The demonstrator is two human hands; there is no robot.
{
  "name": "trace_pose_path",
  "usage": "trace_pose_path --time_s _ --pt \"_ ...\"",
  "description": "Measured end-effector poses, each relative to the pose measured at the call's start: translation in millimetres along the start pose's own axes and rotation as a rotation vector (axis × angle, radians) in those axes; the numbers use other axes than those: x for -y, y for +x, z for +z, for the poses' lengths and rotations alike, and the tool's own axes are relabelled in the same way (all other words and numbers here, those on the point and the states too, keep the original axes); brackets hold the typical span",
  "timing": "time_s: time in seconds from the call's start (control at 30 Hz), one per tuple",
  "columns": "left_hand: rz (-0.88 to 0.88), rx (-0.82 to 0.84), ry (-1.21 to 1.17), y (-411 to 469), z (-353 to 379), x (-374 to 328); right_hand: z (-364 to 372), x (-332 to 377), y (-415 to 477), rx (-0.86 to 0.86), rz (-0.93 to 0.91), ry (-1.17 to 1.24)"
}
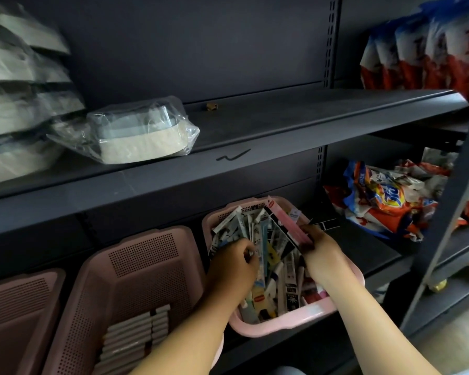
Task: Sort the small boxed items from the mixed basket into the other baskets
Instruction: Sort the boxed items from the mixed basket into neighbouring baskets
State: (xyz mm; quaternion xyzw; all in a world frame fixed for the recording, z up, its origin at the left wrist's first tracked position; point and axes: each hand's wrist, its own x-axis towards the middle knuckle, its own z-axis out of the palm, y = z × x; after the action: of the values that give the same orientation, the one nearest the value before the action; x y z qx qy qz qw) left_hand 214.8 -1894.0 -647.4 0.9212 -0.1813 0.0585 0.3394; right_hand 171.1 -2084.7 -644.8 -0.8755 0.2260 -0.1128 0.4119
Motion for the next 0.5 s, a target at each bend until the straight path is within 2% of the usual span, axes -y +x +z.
trace_pose_path --time_s 0.13,0.33,0.5 --pt "-0.001 -0.031 -0.001 2.5 1.5 2.7 2.4 1.6 -1.2 -0.001 0.002 -0.028" --pt "-0.005 0.064 0.031 -0.5 0.7 0.8 -2.1 6.1 -5.3 0.047 -0.031 -0.036" --pt "-0.03 0.072 0.027 0.4 -0.7 -1.3 -3.9 8.4 -8.1 0.068 -0.027 -0.046"
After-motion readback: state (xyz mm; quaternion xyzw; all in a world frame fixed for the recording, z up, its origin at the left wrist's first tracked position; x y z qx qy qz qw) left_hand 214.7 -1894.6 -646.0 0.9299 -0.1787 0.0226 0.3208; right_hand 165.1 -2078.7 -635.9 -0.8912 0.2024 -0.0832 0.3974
